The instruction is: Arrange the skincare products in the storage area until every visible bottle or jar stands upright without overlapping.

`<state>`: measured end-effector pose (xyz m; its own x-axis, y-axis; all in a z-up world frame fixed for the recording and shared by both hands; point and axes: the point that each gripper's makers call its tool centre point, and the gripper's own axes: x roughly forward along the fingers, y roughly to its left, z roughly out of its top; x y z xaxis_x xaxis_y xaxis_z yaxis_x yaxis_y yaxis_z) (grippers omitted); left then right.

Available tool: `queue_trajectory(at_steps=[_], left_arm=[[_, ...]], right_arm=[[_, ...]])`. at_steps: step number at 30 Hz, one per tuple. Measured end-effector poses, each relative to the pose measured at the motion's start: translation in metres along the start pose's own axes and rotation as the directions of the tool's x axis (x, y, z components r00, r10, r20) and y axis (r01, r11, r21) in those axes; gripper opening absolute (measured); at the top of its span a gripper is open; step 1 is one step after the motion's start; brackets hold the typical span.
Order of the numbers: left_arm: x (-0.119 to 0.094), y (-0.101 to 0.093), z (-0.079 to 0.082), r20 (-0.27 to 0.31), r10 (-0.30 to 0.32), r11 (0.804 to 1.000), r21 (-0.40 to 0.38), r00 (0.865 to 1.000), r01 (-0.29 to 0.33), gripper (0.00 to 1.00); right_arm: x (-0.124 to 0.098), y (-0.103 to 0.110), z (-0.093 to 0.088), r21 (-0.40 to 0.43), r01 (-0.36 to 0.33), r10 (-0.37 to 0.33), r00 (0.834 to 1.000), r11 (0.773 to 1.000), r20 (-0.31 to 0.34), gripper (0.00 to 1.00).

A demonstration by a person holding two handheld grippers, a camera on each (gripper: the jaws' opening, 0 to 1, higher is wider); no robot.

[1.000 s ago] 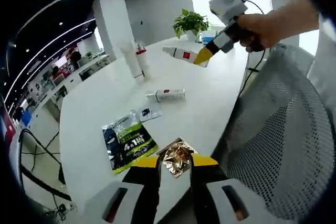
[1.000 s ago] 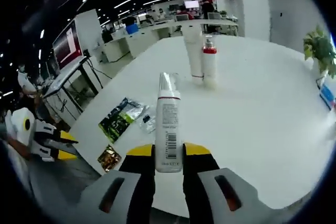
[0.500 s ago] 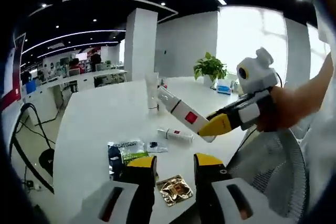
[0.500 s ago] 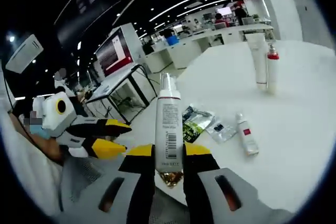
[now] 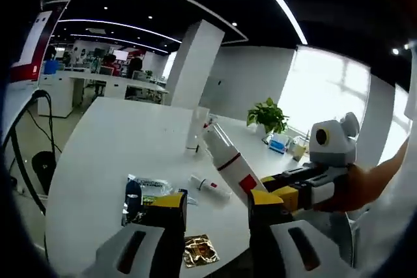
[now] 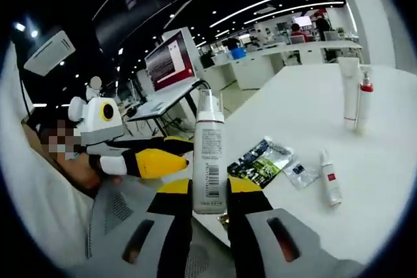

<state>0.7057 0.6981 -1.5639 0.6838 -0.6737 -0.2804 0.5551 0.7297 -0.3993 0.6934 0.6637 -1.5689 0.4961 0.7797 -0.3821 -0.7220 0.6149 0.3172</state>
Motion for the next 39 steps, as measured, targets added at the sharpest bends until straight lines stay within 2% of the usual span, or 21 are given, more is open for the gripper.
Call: queue_trajectory(at_steps=[4,8,14,16,20,21,24,26,28,30,31,33,34,36,38,39], left_arm=[[-0.004,-0.007,0.009,0.045,-0.047,0.997,-0.053,0.998,0.05,0.38],[-0.007,-0.01,0.012,0.057,-0.073,0.994,-0.082,0.996,0.077,0.38],[-0.008,-0.017,0.007,0.032,-0.11,0.989,-0.092,0.993,0.112,0.35],[-0.009,-0.016,0.007,0.03,-0.103,0.99,-0.091,0.994,0.106,0.35],[-0.011,-0.012,0.008,0.029,-0.101,0.986,-0.127,0.994,0.104,0.3],[-0.011,-0.013,0.007,0.024,-0.103,0.986,-0.128,0.994,0.106,0.3],[-0.012,-0.015,0.004,0.013,-0.103,0.99,-0.097,0.995,0.104,0.3],[-0.012,-0.014,0.002,-0.002,-0.101,0.99,-0.095,0.995,0.1,0.29],[-0.014,-0.015,0.003,0.0,-0.105,0.99,-0.1,0.995,0.104,0.28],[-0.015,-0.016,0.004,0.006,-0.113,0.988,-0.107,0.994,0.113,0.28],[-0.016,-0.016,0.005,0.011,-0.118,0.987,-0.111,0.993,0.119,0.28],[-0.017,-0.019,0.009,0.032,-0.135,0.984,-0.11,0.99,0.138,0.29],[-0.016,-0.022,0.012,0.052,-0.151,0.983,-0.096,0.987,0.155,0.29],[-0.016,-0.024,0.01,0.047,-0.161,0.983,-0.081,0.986,0.165,0.31],[-0.018,-0.031,0.014,0.071,-0.198,0.977,-0.062,0.978,0.203,0.32],[-0.019,-0.033,0.014,0.067,-0.212,0.973,-0.074,0.975,0.217,0.33]], right_arm=[[-0.003,0.005,0.0,0.003,-0.01,0.01,1.0,1.0,0.011,0.16],[0.0,0.013,-0.006,-0.046,-0.019,0.019,1.0,0.999,-0.02,0.16],[0.01,0.032,-0.01,-0.106,-0.05,0.046,0.998,0.993,-0.037,0.16],[0.012,0.036,-0.01,-0.115,-0.051,0.048,0.998,0.992,-0.034,0.16],[0.012,0.037,-0.009,-0.13,-0.042,0.039,0.999,0.991,-0.026,0.17],[0.012,0.036,-0.01,-0.158,-0.031,0.025,0.999,0.987,-0.038,0.17],[0.011,0.036,-0.012,-0.18,-0.024,0.017,0.999,0.983,-0.043,0.17],[0.012,0.036,-0.015,-0.214,-0.015,0.004,0.999,0.977,-0.051,0.17],[0.012,0.037,-0.016,-0.211,-0.016,0.006,0.999,0.977,-0.047,0.17],[0.011,0.039,-0.014,-0.178,-0.028,0.022,0.999,0.984,-0.035,0.17],[0.011,0.042,-0.013,-0.109,-0.055,0.053,0.998,0.993,-0.021,0.17],[0.007,0.045,-0.007,0.003,-0.107,0.107,0.994,0.994,0.028,0.17],[0.006,0.045,-0.007,0.041,-0.126,0.125,0.992,0.991,0.036,0.17],[0.002,0.046,-0.006,0.084,-0.17,0.166,0.985,0.982,0.047,0.16],[-0.001,0.054,-0.003,0.142,-0.256,0.246,0.966,0.956,0.082,0.16],[-0.002,0.055,-0.002,0.139,-0.272,0.263,0.961,0.952,0.084,0.16]])
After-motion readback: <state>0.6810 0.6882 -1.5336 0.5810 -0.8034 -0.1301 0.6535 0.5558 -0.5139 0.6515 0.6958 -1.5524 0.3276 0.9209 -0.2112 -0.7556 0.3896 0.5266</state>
